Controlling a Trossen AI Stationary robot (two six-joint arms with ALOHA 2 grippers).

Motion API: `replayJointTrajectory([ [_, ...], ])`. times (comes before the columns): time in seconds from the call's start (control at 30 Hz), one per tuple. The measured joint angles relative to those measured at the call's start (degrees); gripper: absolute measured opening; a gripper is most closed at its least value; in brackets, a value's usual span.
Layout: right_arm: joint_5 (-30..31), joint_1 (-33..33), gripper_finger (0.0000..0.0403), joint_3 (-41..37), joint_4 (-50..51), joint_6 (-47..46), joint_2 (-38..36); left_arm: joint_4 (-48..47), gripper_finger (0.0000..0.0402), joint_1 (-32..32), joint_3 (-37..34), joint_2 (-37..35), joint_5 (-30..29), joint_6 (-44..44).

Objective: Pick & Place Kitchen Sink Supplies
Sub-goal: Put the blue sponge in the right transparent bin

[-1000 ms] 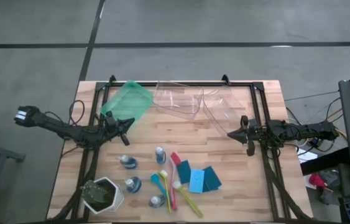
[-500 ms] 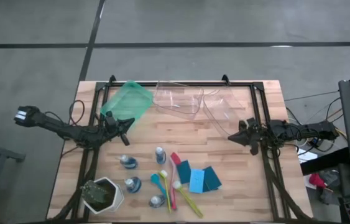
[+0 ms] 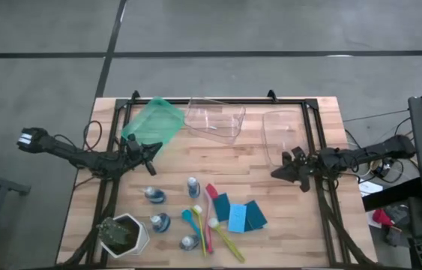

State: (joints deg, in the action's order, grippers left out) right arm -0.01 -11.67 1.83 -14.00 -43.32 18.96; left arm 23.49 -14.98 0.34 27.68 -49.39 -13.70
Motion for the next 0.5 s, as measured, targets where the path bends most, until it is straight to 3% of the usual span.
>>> replayJointTrajectory([
  [0.2,3.49,0.04,0.0083,5.65,1.76,4.13,4.27,0.0,0.0,0.0,0.01,-0.01,0.0,-0.01],
  [0.33,5.98,-0.23,0.01,12.57,10.65,7.19,6.3,0.0,0.0,0.01,0.0,-0.02,0.0,-0.01],
  [0.5,4.61,-6.34,0.01,18.0,13.75,4.38,13.55,-0.02,0.0,0.0,0.02,-0.02,0.0,0.0],
])
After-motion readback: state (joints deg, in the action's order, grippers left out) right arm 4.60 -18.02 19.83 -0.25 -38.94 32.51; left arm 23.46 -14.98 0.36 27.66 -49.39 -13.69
